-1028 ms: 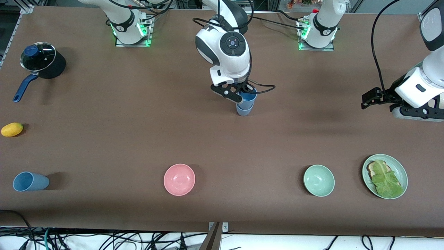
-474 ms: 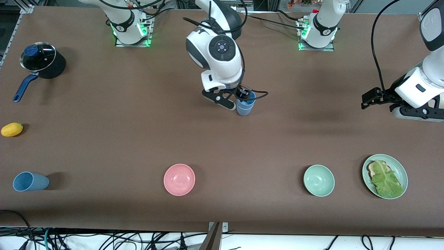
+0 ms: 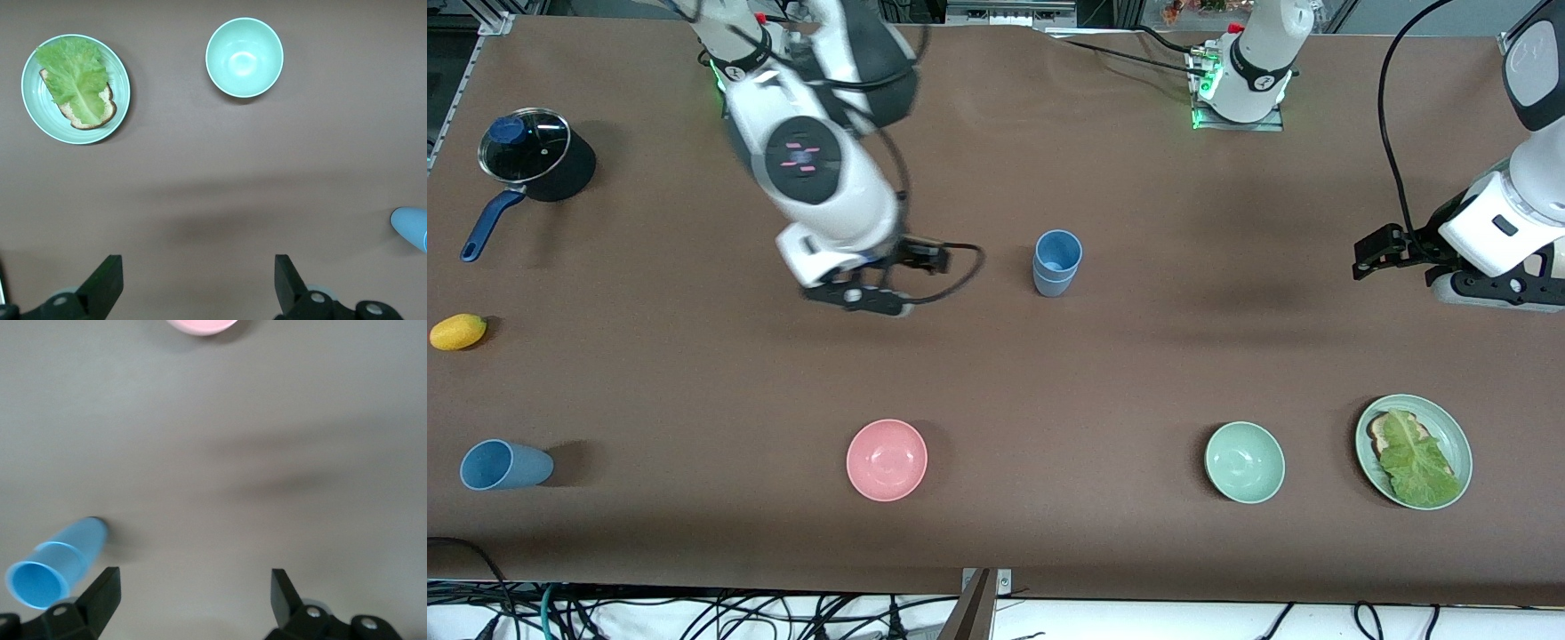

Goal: Stack blue cups with both arms

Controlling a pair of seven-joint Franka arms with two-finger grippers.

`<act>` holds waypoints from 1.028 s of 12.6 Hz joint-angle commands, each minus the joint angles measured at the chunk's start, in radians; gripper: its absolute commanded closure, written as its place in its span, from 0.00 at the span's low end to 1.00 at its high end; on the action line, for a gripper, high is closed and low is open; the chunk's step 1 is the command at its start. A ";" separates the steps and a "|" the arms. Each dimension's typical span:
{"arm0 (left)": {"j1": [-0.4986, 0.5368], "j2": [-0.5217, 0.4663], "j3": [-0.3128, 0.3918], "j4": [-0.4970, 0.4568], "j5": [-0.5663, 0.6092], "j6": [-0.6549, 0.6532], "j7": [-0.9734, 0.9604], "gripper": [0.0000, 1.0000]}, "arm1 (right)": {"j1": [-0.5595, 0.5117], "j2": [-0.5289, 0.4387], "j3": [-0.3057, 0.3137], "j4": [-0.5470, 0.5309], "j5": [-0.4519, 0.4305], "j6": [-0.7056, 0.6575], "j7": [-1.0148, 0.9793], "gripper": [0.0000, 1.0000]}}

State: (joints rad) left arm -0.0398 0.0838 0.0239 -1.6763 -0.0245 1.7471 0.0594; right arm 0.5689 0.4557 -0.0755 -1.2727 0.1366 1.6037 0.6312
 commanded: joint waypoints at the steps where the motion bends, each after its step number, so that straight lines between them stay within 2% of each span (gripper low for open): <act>1: -0.005 0.011 0.001 0.030 0.020 -0.024 0.013 0.00 | 0.012 -0.196 -0.075 -0.222 -0.003 0.015 -0.110 0.01; 4: -0.005 0.011 0.001 0.030 0.020 -0.024 0.013 0.00 | 0.012 -0.291 -0.174 -0.290 -0.003 -0.014 -0.186 0.00; 7: -0.005 0.011 0.001 0.030 0.020 -0.024 0.013 0.00 | 0.012 -0.301 -0.275 -0.284 -0.003 -0.056 -0.247 0.00; 10: -0.005 0.011 0.001 0.030 0.020 -0.026 0.013 0.00 | 0.006 -0.310 -0.351 -0.269 0.000 -0.077 -0.324 0.00; 11: -0.005 0.011 0.001 0.030 0.020 -0.024 0.013 0.00 | -0.042 -0.311 -0.331 -0.264 -0.002 -0.083 -0.341 0.00; 12: -0.005 0.011 0.001 0.030 0.020 -0.026 0.013 0.00 | -0.107 -0.313 -0.258 -0.264 -0.002 -0.094 -0.347 0.00; 13: -0.005 0.011 0.001 0.030 0.020 -0.026 0.013 0.00 | -0.232 -0.315 -0.163 -0.263 -0.003 -0.097 -0.347 0.00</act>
State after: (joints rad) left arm -0.0399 0.0846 0.0238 -1.6750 -0.0245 1.7471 0.0594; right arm 0.4913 0.1664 -0.3720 -1.5278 0.1363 1.5262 0.2976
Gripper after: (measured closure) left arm 0.000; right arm 0.000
